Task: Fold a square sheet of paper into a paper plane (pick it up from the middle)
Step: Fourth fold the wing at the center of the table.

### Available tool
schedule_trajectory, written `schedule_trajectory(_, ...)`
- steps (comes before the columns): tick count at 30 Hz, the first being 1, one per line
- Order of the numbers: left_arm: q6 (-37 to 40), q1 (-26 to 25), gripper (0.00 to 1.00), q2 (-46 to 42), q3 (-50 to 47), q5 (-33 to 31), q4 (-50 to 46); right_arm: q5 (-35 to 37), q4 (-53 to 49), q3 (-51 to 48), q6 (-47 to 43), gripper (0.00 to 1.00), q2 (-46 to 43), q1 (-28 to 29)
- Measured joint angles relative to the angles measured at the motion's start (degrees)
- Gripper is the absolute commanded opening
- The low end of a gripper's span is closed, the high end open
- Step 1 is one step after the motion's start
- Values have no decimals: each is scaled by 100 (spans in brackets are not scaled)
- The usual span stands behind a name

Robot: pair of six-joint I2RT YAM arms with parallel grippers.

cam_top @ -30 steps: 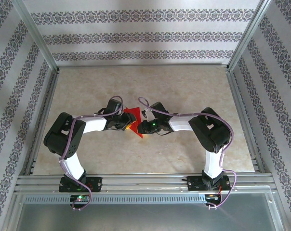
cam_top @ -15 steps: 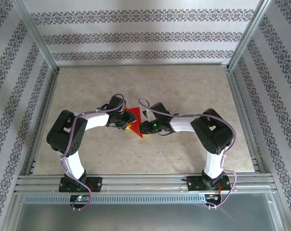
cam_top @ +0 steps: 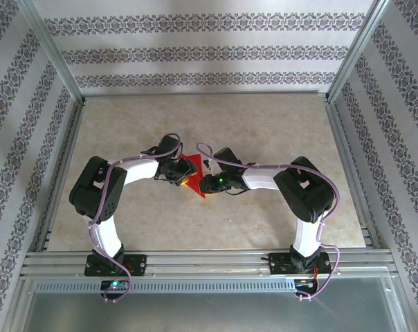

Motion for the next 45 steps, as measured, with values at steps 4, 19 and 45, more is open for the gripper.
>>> schedule_trajectory(4,17,0,47,0,2,0,-2,13,2,-4,20,16,0,-4)
schedule_trajectory(19,59,-2,49,9,35,4,-26,-323,354,-168,308,12,63,-133)
schedule_trajectory(45,195,-31,52,17,103,0,-105,-885,634,-267,994,8,181,-422)
